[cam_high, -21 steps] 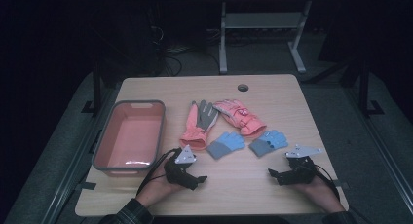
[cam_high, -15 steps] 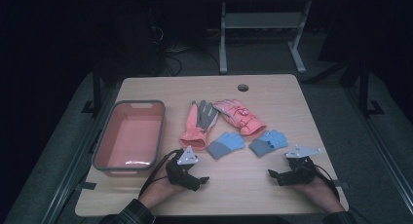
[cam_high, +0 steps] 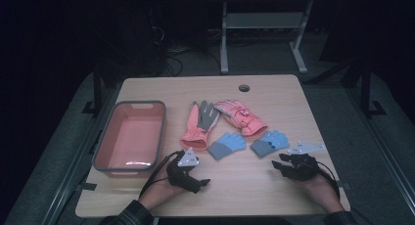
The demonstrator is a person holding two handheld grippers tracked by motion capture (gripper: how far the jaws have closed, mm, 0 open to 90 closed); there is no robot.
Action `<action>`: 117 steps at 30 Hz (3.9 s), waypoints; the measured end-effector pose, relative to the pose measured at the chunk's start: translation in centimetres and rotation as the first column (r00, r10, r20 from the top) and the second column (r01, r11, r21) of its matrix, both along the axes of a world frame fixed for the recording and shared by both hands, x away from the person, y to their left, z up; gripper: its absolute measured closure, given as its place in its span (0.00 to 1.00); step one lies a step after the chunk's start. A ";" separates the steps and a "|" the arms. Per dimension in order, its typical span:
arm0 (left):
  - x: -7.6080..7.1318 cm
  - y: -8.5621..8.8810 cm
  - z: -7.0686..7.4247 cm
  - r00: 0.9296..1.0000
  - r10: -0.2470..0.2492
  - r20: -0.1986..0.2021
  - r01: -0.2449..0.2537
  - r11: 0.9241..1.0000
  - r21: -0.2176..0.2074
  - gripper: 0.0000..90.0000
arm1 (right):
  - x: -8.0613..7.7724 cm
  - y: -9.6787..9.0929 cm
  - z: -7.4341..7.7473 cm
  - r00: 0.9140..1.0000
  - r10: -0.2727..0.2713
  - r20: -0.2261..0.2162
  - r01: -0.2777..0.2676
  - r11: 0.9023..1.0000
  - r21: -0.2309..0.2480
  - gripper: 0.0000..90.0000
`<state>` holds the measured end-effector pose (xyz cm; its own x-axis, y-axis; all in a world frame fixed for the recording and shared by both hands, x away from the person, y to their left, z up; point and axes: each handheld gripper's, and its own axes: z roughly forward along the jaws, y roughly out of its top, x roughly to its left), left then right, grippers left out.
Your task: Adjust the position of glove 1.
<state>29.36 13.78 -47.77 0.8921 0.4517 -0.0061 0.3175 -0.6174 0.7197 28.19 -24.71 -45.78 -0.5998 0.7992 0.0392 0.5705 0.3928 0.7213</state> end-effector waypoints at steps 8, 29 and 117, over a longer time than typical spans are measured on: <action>0.0 0.0 -0.1 1.000 0.004 0.001 -0.003 1.000 -0.007 0.13 | 0.9 0.5 0.4 1.000 0.017 -0.001 -0.017 1.000 -0.023 0.95; 0.0 0.0 0.0 1.000 0.005 -0.001 -0.005 1.000 -0.003 0.13 | 4.7 2.5 0.7 0.999 0.017 0.028 -0.017 1.000 -0.010 1.00; 0.0 0.1 0.1 1.000 -0.002 -0.006 0.002 1.000 0.011 0.13 | -1.3 4.3 0.4 0.976 0.217 -0.006 -0.217 0.976 -0.004 0.63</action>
